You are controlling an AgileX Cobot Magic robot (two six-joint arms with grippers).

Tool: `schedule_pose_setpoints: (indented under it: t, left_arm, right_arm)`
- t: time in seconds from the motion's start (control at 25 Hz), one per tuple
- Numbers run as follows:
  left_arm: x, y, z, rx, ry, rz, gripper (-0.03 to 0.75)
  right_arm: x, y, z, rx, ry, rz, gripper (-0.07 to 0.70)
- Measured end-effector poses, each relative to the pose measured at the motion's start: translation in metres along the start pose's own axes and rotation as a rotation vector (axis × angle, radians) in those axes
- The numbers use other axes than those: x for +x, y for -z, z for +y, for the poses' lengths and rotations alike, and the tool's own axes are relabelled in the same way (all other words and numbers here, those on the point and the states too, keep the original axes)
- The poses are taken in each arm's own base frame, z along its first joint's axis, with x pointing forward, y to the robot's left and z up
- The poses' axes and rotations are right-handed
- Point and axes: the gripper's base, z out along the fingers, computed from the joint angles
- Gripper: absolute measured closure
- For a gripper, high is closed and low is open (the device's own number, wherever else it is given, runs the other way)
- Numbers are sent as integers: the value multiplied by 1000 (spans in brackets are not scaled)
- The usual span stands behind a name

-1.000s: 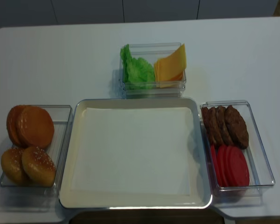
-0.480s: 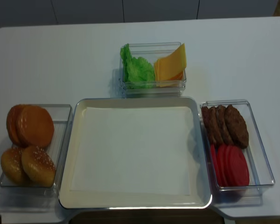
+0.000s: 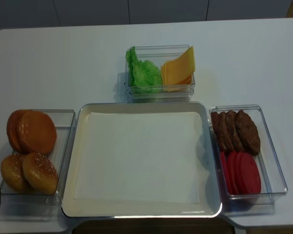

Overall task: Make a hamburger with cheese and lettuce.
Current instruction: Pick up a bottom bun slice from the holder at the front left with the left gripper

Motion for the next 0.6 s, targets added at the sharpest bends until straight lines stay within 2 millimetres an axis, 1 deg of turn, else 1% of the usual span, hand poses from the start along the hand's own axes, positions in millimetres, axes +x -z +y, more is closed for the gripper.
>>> schedule_pose_setpoints:
  t: [0.16, 0.28, 0.44, 0.6]
  left_arm:
    - [-16, -3, 0, -1, 1, 24, 181]
    - [-27, -9, -1, -1, 2, 52, 197]
    - [-41, -11, -1, -4, 3, 64, 218]
    - [-59, -14, -1, -8, 2, 72, 228]
  right_arm:
    - [-5, -12, 5, -64, -24, 62, -64]
    - [-16, -24, 10, -122, -48, 115, -64]
    - [-39, -38, 12, -149, -65, 171, -64]
    - [-62, -55, 15, -186, -91, 244, -64]
